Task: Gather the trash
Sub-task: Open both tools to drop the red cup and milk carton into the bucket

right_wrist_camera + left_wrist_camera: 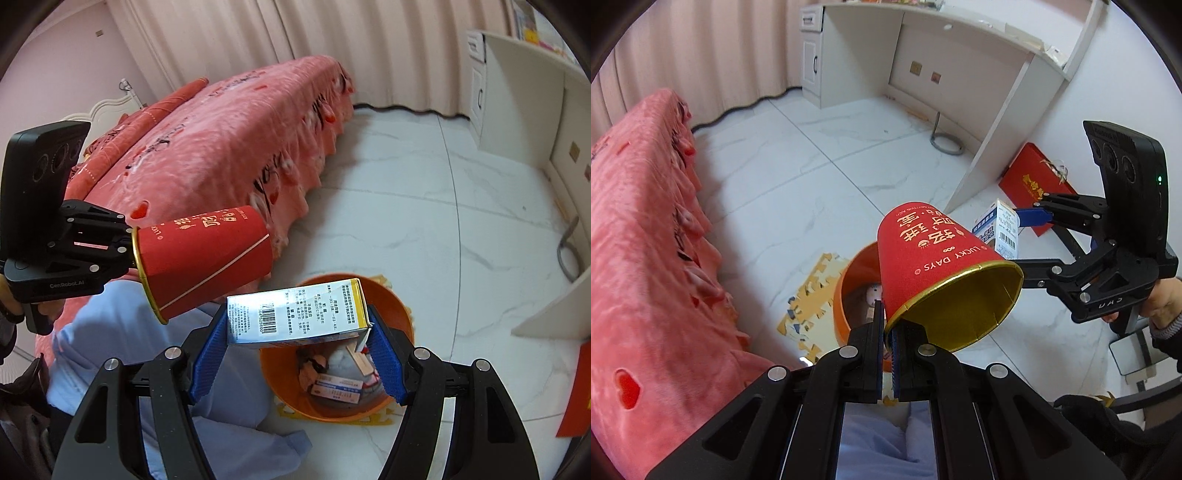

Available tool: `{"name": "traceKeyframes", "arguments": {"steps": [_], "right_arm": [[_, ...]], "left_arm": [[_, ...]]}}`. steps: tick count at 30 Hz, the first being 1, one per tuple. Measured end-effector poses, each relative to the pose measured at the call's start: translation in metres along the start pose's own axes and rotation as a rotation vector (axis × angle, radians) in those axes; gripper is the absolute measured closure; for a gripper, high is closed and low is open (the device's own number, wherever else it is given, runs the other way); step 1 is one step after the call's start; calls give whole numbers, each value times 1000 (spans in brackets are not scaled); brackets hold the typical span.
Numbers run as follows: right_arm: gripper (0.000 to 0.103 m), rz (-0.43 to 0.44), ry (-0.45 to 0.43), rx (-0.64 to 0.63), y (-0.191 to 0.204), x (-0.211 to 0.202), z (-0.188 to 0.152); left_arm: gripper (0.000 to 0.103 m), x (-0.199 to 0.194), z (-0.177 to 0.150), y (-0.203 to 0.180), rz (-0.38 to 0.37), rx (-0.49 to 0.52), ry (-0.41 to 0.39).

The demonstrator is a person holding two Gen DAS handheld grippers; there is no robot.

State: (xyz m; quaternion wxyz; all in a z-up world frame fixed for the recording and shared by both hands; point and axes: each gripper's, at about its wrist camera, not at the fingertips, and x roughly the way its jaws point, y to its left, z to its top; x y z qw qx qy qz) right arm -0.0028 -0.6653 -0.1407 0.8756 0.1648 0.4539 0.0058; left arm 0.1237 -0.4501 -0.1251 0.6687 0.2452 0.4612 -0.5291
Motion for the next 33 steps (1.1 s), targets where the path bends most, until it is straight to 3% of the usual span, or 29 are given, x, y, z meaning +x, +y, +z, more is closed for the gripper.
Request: {"name": "traceKeyframes", "arguments": {"steps": [8, 21, 23, 25, 26, 33], "right_arm": [[33, 6, 59, 31, -20, 39, -8], [29, -19, 127, 43, -26, 65, -23], [27, -26, 135, 42, -27, 66, -24], [21, -43, 135, 44, -26, 67, -25], [18, -47, 132, 45, -26, 67, -25], [18, -51, 124, 50, -24, 64, -25]], "left_arm": [[98, 35, 5, 2, -18, -11, 73], [98, 66, 8, 6, -17, -34, 134], [87, 69, 7, 7, -11, -38, 139], [45, 69, 6, 7, -13, -41, 137], [41, 68, 6, 7, -4, -42, 125], [41, 63, 5, 5, -12, -47, 112]]}}
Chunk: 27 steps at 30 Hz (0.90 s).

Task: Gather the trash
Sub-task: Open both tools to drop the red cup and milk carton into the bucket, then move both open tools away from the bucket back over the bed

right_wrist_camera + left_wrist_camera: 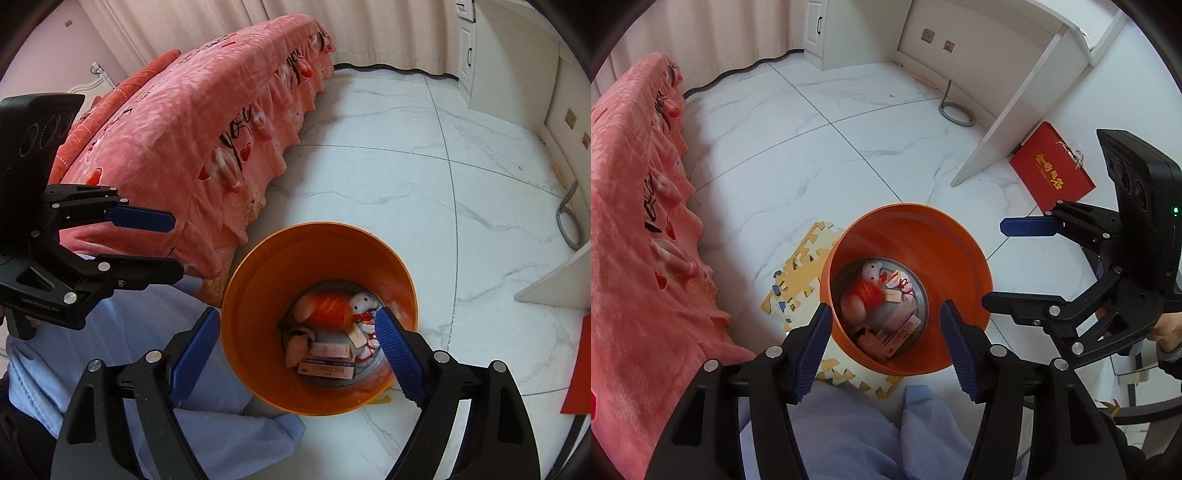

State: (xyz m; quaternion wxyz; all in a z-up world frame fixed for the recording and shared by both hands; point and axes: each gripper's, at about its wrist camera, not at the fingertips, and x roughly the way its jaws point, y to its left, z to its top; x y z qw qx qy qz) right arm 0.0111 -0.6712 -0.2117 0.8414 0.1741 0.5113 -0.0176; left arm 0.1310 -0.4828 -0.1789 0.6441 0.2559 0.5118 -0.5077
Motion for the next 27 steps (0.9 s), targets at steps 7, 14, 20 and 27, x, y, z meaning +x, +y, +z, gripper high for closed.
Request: {"name": "traceKeyframes", "arguments": {"steps": [7, 14, 20, 27], "right_arm": [[18, 8, -20, -18, 15, -16, 4], [17, 48, -59, -43, 45, -42, 14], [13, 87, -100, -100, 87, -66, 27], [9, 153, -131, -209, 152, -86, 39]], "left_arm": [[41, -15, -9, 2, 14, -9, -19], [23, -51, -28, 7, 54, -42, -80], [16, -93, -53, 11, 98, -69, -136], [8, -150, -95, 22, 163, -141, -223]]}}
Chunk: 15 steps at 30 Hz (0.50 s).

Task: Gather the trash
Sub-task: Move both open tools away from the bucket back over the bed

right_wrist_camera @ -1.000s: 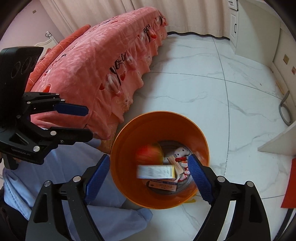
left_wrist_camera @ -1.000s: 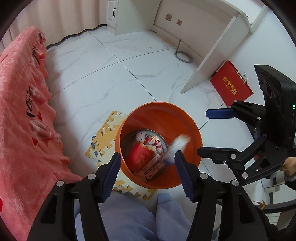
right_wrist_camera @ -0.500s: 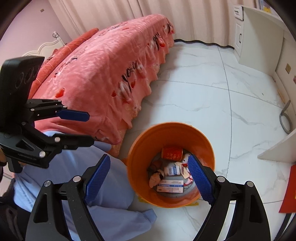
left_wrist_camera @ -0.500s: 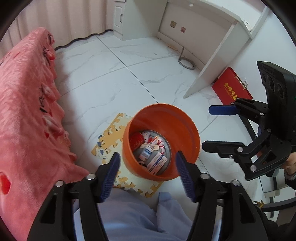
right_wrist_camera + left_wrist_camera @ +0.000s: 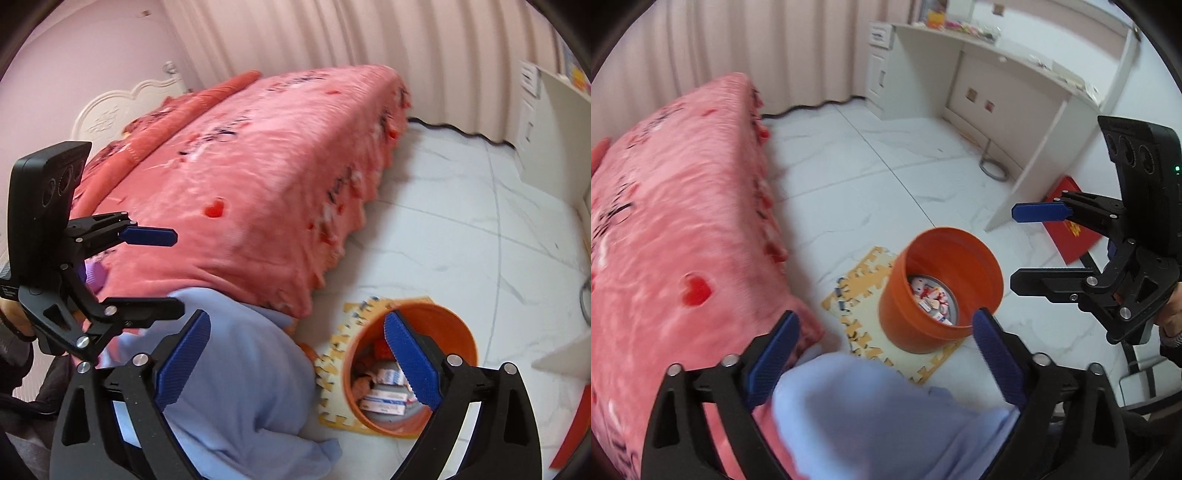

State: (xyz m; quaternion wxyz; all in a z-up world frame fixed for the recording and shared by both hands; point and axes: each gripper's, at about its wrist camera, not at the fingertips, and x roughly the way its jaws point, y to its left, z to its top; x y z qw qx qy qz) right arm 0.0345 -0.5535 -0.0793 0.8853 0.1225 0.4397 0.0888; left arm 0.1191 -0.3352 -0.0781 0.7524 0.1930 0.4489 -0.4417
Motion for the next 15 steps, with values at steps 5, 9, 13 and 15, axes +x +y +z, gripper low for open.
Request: {"name": "traceKeyframes", "arguments": {"steps": [5, 9, 13, 15], "right_arm": [[9, 63, 0, -91, 51, 5, 15], [9, 115, 16, -163, 93, 16, 23], [9, 163, 26, -223, 133, 27, 30], [9, 190, 34, -256, 156, 35, 34]], "left_arm": [[8, -39, -28, 20, 47, -66, -46], [8, -67, -60, 42, 111, -138, -60], [8, -92, -92, 62, 159, -227, -77], [8, -108, -110, 75, 188, -276, -87]]}}
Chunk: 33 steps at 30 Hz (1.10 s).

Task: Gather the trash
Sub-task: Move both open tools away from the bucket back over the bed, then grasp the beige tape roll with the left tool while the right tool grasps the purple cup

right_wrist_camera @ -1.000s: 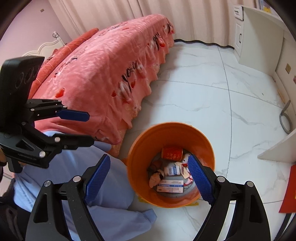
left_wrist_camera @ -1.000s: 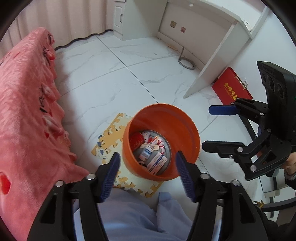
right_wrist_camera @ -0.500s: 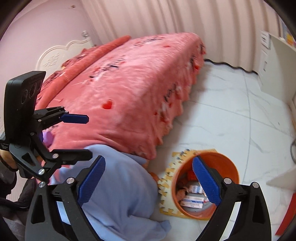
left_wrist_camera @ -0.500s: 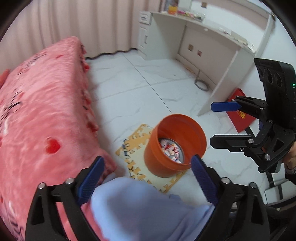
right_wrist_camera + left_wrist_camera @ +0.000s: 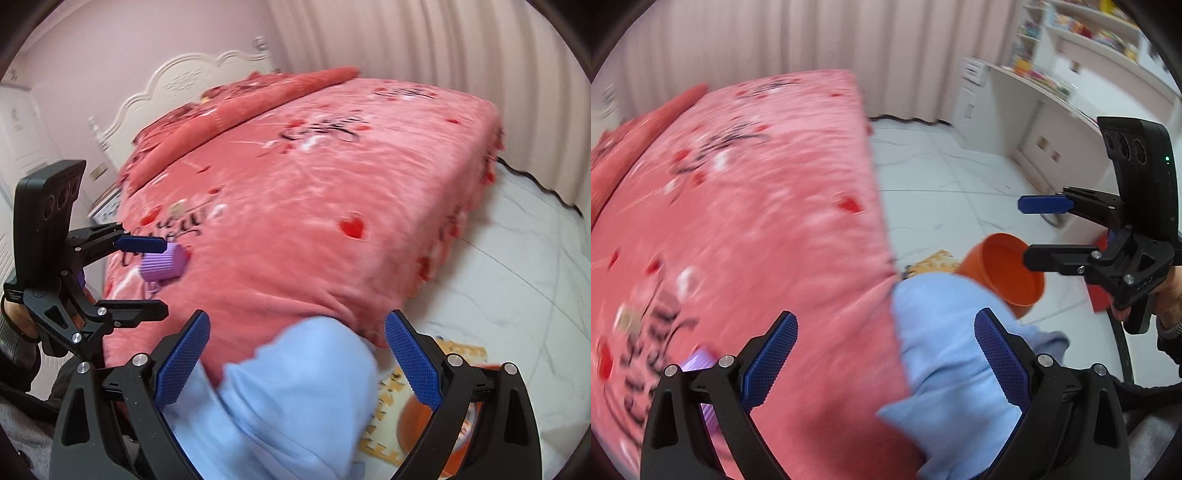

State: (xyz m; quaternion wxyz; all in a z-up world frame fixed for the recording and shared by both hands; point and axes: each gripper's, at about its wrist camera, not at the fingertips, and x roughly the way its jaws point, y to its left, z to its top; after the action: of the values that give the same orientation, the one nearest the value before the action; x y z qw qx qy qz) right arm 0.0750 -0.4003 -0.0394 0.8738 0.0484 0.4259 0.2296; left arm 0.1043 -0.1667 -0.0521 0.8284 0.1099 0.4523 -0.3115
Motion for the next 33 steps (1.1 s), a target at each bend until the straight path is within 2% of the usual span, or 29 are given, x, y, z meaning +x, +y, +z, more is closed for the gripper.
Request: {"name": "traceKeyframes", "arguments": {"steps": [10, 16, 22, 33], "right_arm": [[9, 143, 39, -130, 100, 59, 37], [9, 211, 82, -166, 160, 101, 50], [9, 211, 129, -170, 194, 136, 62], [9, 156, 191, -135, 212, 189, 82]], "left_arm": [[8, -63, -56, 82, 138, -173, -44], [8, -79, -81, 130, 168, -216, -42], [8, -75, -85, 177, 166, -209, -31], [8, -47, -73, 246, 124, -170, -25]]}}
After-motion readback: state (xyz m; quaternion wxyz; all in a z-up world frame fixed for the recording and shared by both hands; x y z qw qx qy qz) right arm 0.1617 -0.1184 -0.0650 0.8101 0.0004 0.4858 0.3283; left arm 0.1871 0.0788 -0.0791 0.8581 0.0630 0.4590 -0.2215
